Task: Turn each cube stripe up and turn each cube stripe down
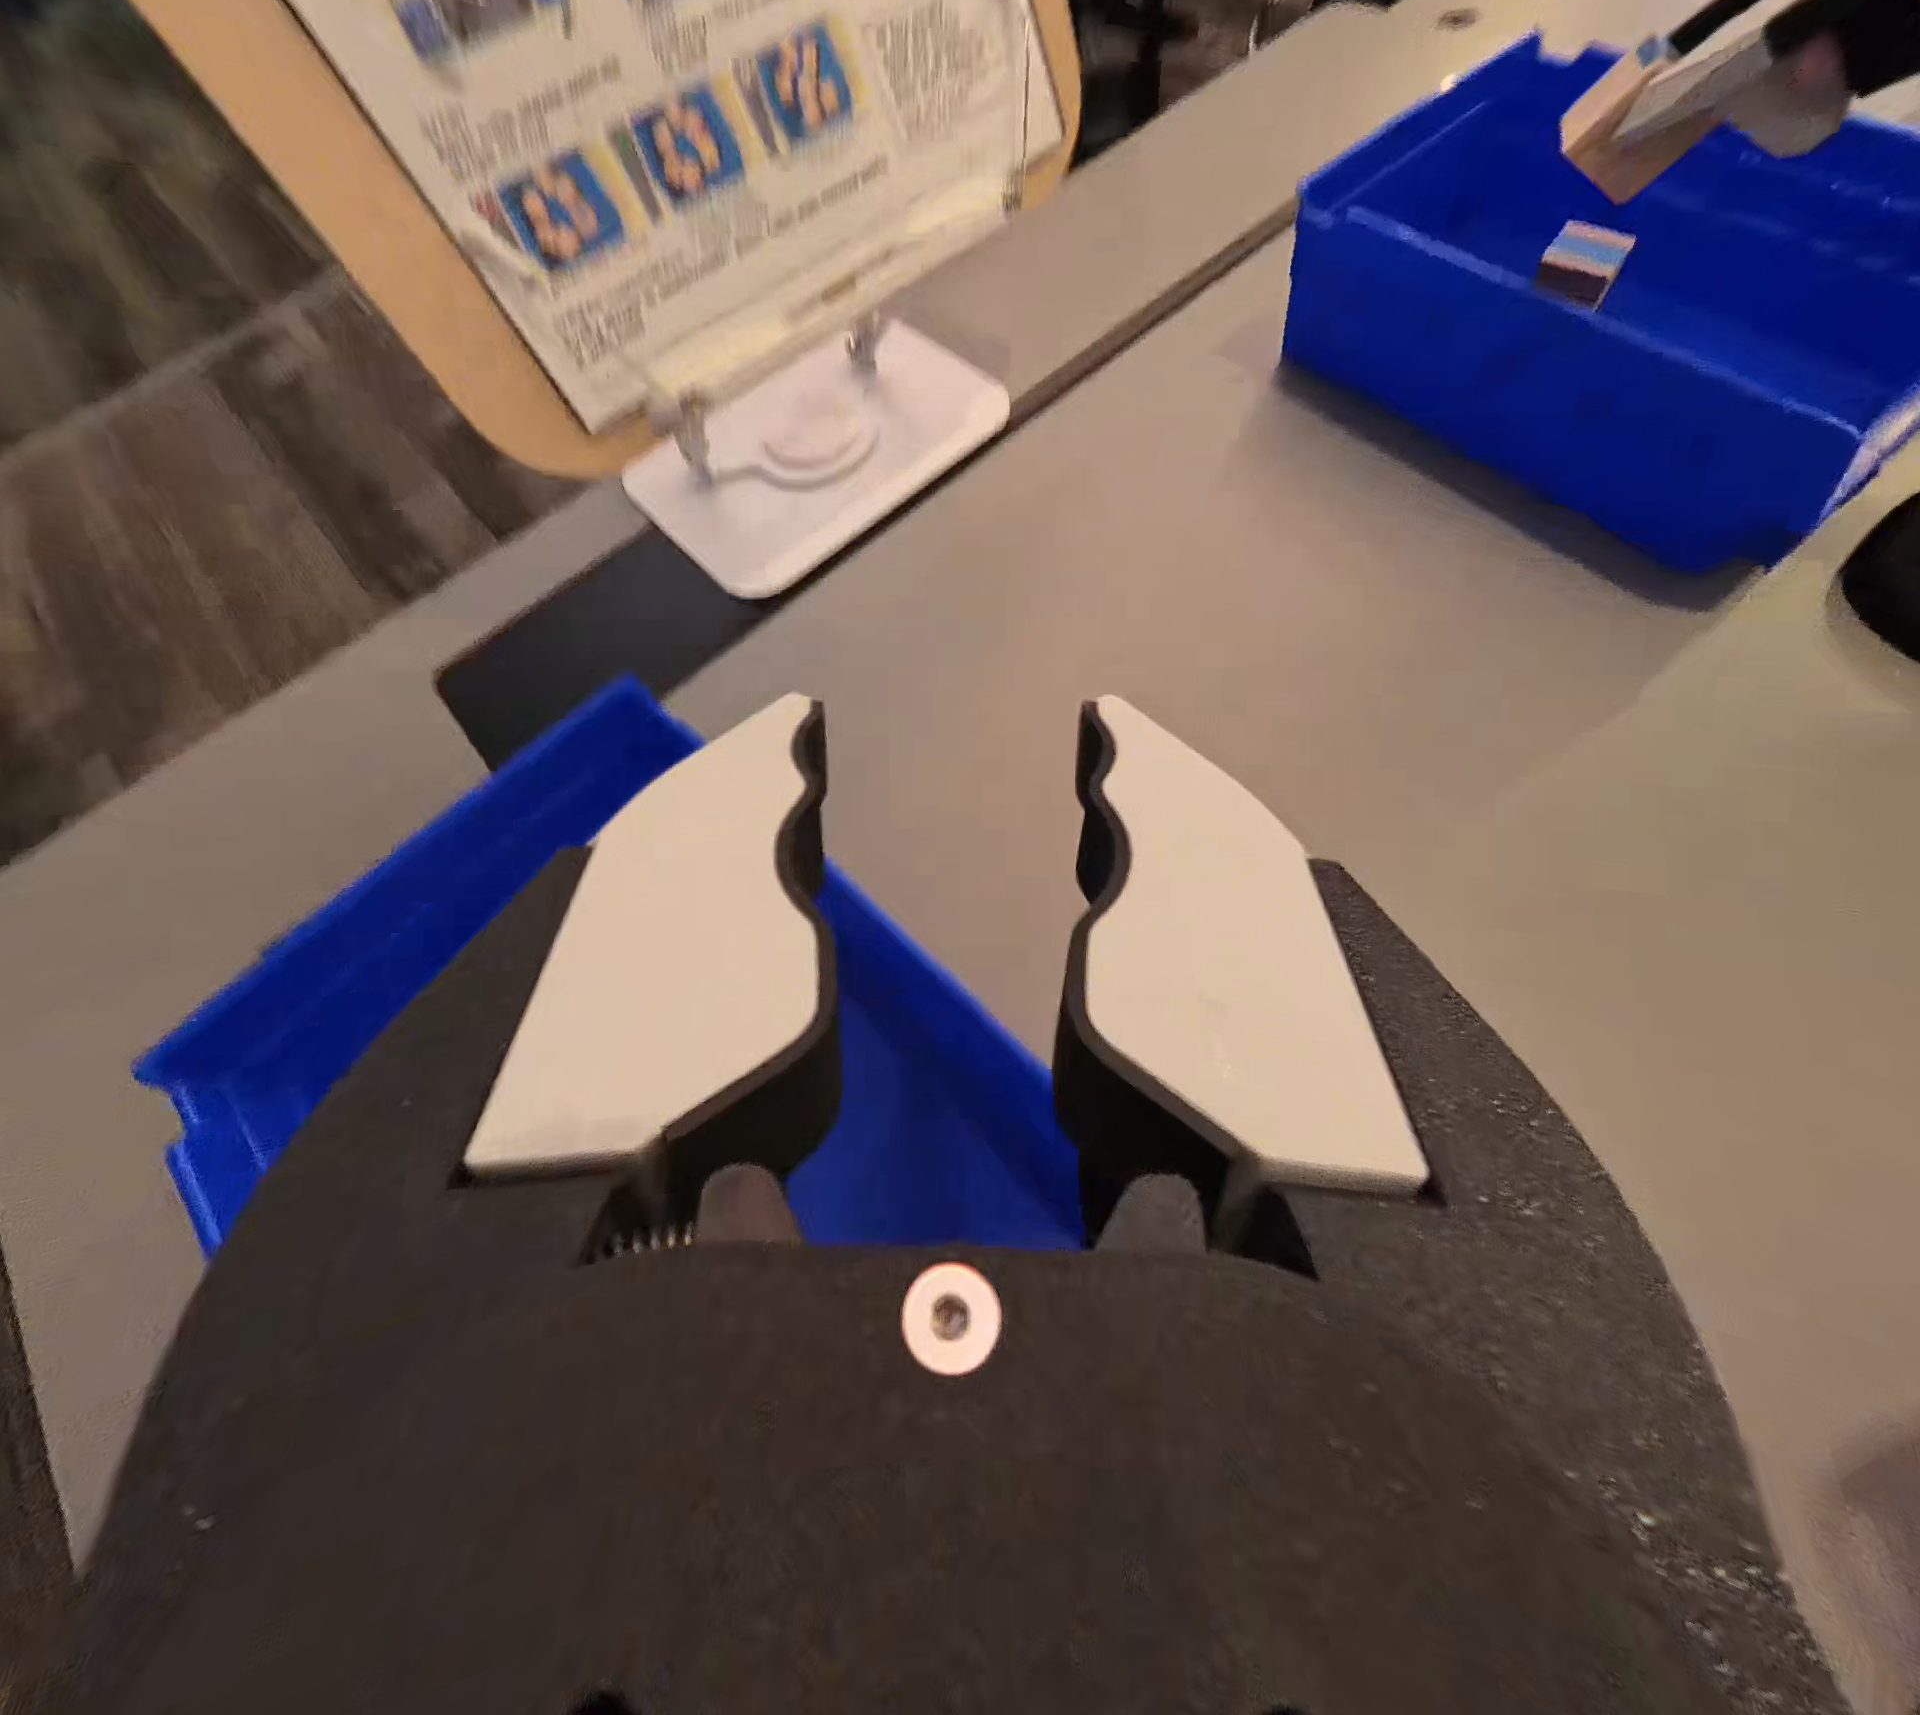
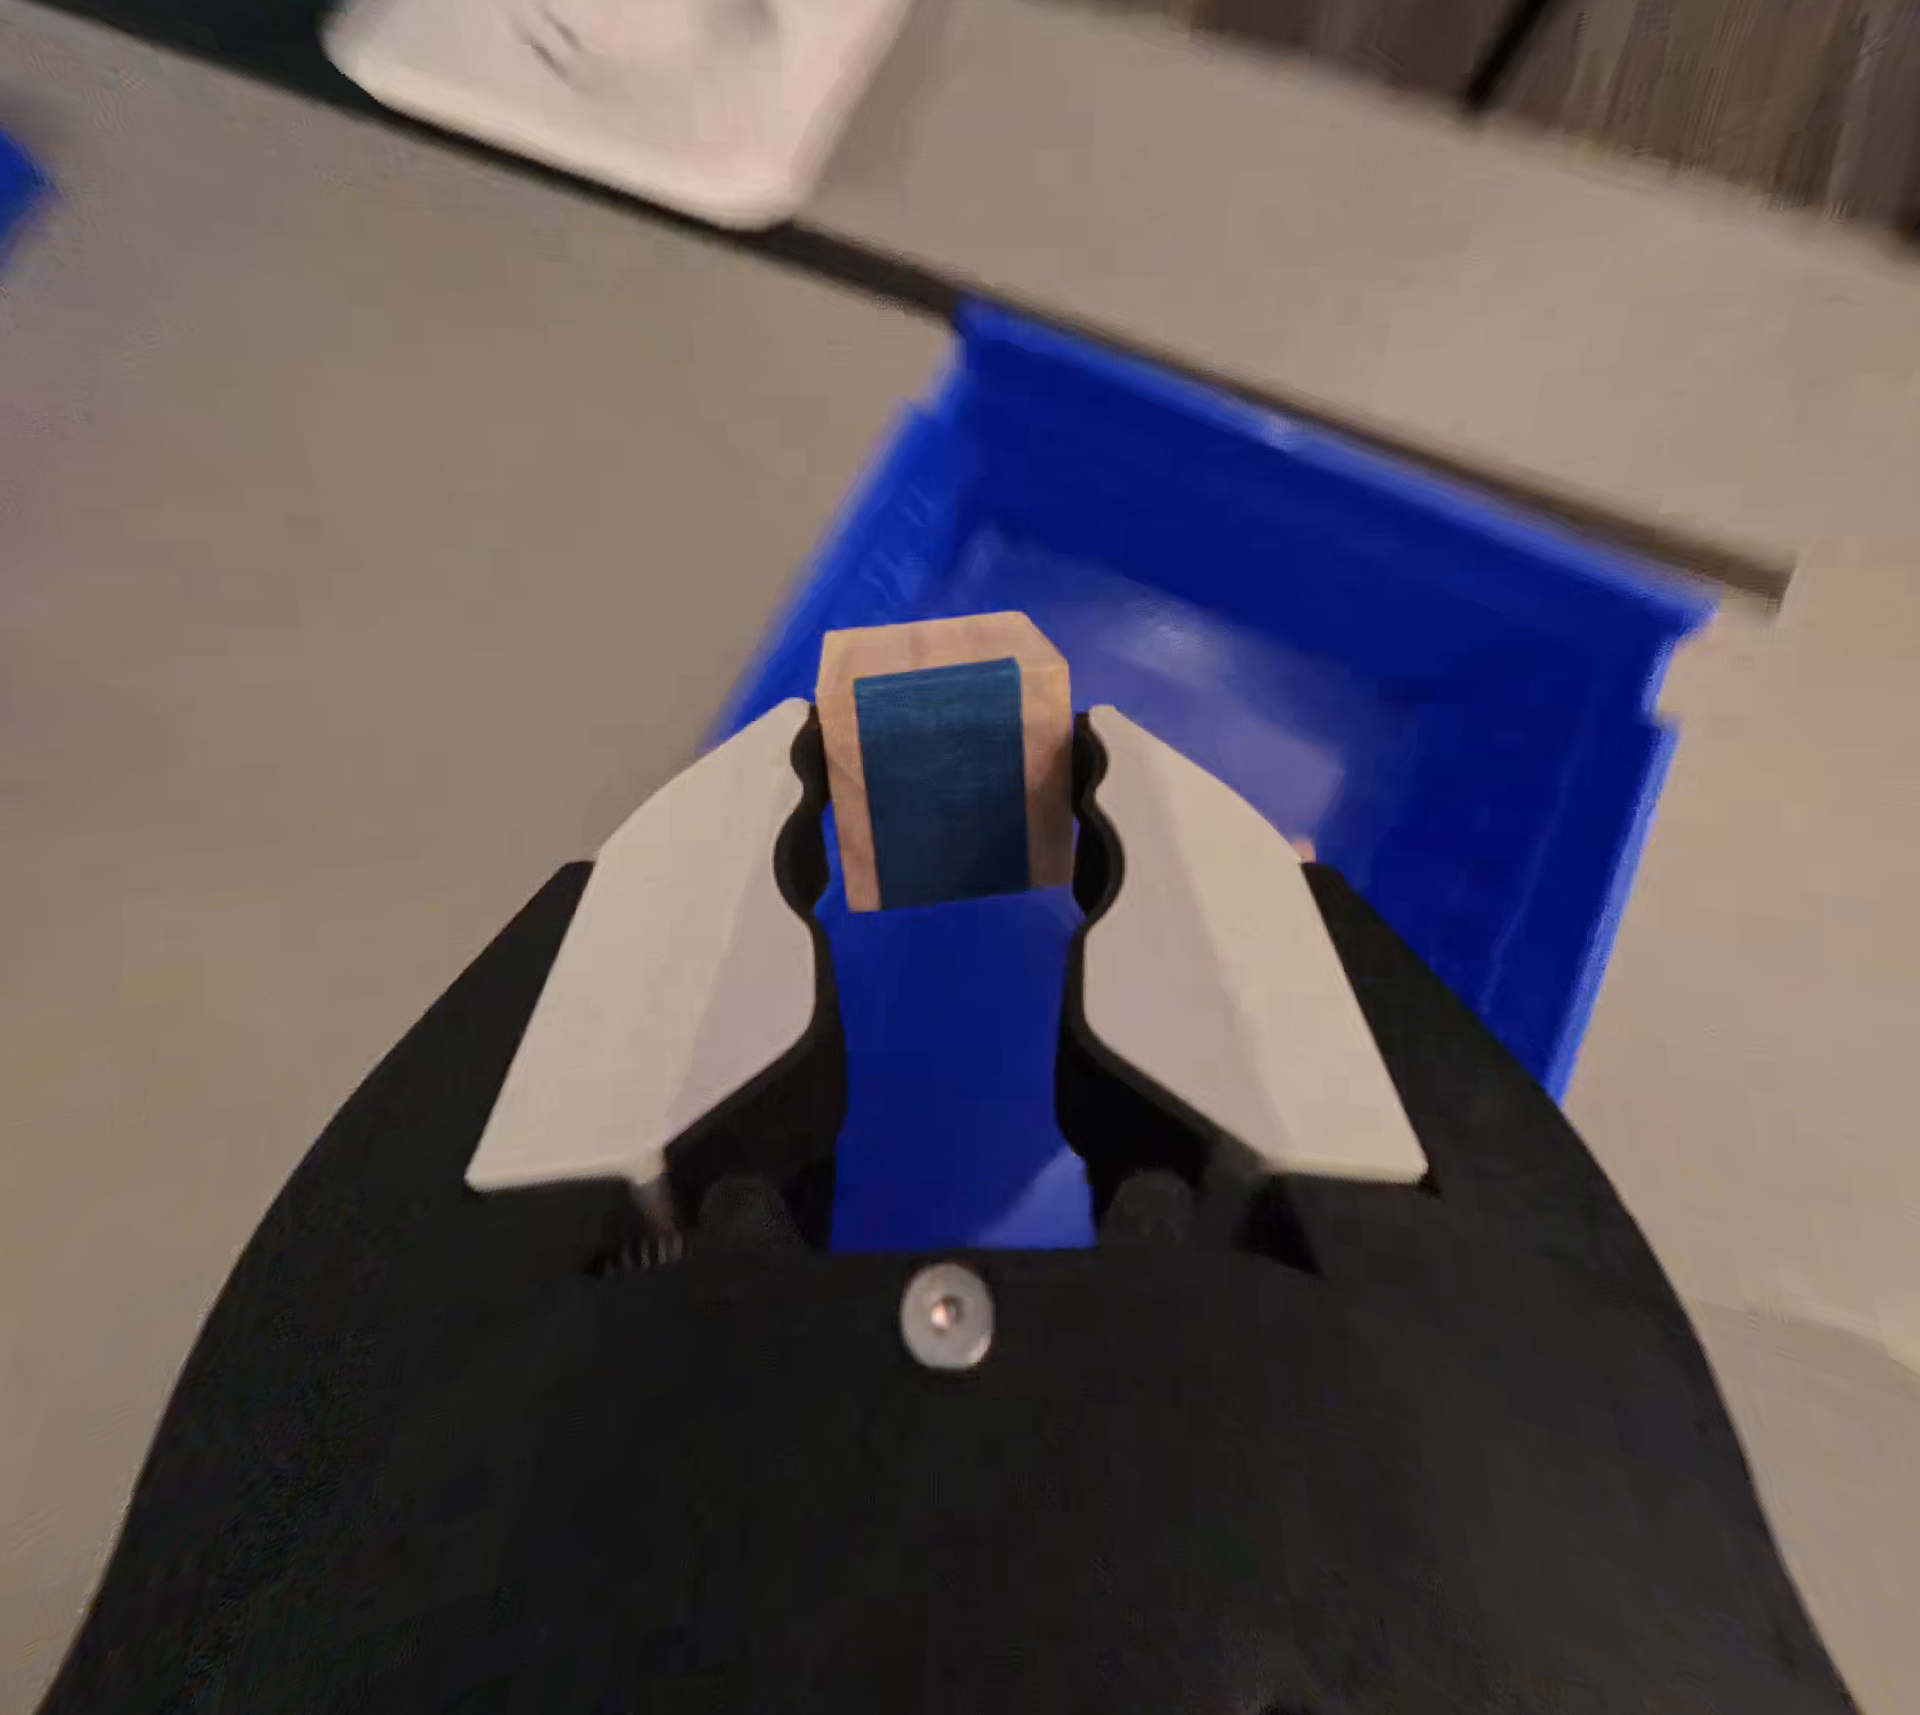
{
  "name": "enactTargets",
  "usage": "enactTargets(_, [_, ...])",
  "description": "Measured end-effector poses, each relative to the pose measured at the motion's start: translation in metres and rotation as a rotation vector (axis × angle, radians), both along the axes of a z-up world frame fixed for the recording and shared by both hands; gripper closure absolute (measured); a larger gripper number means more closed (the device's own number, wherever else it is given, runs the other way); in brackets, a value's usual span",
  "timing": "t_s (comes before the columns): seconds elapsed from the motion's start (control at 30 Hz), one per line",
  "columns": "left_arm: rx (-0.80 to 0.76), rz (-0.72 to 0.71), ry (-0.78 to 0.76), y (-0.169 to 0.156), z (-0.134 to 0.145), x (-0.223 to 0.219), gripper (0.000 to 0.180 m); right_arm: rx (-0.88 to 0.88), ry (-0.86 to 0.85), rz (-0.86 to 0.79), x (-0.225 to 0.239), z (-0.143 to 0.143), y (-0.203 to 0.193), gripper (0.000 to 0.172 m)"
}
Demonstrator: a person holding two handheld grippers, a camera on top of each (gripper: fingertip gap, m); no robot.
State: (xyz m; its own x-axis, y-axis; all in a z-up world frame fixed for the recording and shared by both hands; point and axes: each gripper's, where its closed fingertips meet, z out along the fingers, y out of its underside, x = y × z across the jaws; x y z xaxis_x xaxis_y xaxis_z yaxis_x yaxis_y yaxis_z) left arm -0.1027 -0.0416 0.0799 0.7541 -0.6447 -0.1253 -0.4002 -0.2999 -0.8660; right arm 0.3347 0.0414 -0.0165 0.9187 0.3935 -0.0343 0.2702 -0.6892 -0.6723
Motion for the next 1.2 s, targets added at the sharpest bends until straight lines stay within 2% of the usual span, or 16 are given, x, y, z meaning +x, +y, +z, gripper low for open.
enactTargets(0.07, [-0.074, 0.061, 0.03, 0.003, -0.012, -0.019, 0.133, -0.191, -0.049, -0.07, 0.021, -0.048, 0.003, 0.126])
enactTargets(0.13, [-0.103, 0.173, 0.101, 0.011, -0.024, -0.047, 0.133, -0.32, -0.076, -0.09, 0.027, -0.081, 0.002, 0.126])
enactTargets(0.23, [-0.19, 0.304, 0.206, 0.015, -0.047, -0.085, 0.133, -0.387, -0.116, -0.145, 0.036, -0.107, 0.006, 0.125])
enactTargets(0.37, [-0.313, 0.393, 0.273, 0.016, -0.071, -0.112, 0.135, -0.421, -0.124, -0.168, 0.037, -0.124, 0.009, 0.125])
enactTargets(0.53, [-0.379, 0.481, 0.301, 0.016, -0.084, -0.134, 0.135, -0.407, -0.146, -0.157, 0.036, -0.124, 0.011, 0.122])
enactTargets(0.67, [-0.578, 0.591, 0.4, -0.006, -0.117, -0.166, 0.134, -0.326, -0.125, -0.132, 0.029, -0.104, 0.017, 0.118])
enactTargets(0.8, [-0.8, 0.642, 0.392, -0.023, -0.148, -0.177, 0.133, -0.251, -0.087, -0.098, 0.019, -0.085, 0.02, 0.118])
enactTargets(0.93, [-0.791, 0.619, 0.401, -0.009, -0.159, -0.179, 0.133, -0.238, -0.089, -0.071, 0.014, -0.082, 0.02, 0.117])
enactTargets(1.2, [-0.701, 0.42, 0.605, 0.007, -0.175, -0.178, 0.134, -0.256, -0.108, -0.02, 0.008, -0.089, 0.018, 0.116])
